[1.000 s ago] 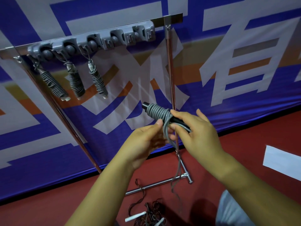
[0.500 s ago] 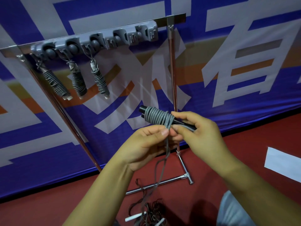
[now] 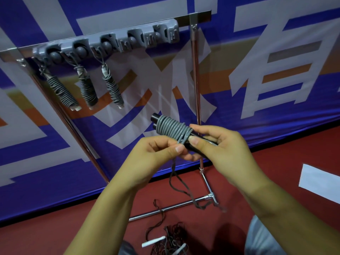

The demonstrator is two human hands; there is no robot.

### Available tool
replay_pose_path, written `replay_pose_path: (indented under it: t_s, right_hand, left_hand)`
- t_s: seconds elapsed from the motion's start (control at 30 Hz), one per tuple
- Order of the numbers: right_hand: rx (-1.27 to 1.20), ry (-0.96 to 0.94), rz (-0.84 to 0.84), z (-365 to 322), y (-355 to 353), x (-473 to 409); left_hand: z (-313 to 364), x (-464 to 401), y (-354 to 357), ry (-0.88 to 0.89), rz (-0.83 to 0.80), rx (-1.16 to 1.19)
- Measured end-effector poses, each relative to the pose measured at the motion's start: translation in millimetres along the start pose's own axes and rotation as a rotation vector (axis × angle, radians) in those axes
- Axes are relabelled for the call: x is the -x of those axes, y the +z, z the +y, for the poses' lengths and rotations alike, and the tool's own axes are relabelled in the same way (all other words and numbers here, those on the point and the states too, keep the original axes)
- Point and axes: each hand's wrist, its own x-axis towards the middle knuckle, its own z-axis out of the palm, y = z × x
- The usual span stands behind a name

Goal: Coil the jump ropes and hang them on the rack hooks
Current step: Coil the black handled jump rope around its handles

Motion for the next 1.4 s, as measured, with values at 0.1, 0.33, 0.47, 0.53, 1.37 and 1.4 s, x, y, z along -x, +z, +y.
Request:
replay_pose_path:
  t_s: [0.1,0.33,0.47,0.53,1.37,1.4]
  right_hand:
    - [-0.029,0.048,0.019,6,2,-1]
    - [-0.118,0.111,0.065,6,8,-4]
    - [-0.166,0.129,0.065,1,8,-5]
    - [-0.193,0.134,0.059,-1,7,-5]
    - [-0.395,0.371,-0.380,-5,-10,-13]
    - [-0.410,0.391,-0.403,-6,-11,-13]
  left_hand:
    - [4,-2,-1,-0.094,-0.016,0.008]
    - [2,-2,7,-0.147,0.202,-0.200]
    - [-5,-1,7,-0.209,0.228,-0.063]
    - [-6,1,6,-0.276,0.150,0.160]
    - [-23,-1,-8,-0.131,-0.175,0.160]
    - [-22,1,-6,-0.147,-0.220,0.192]
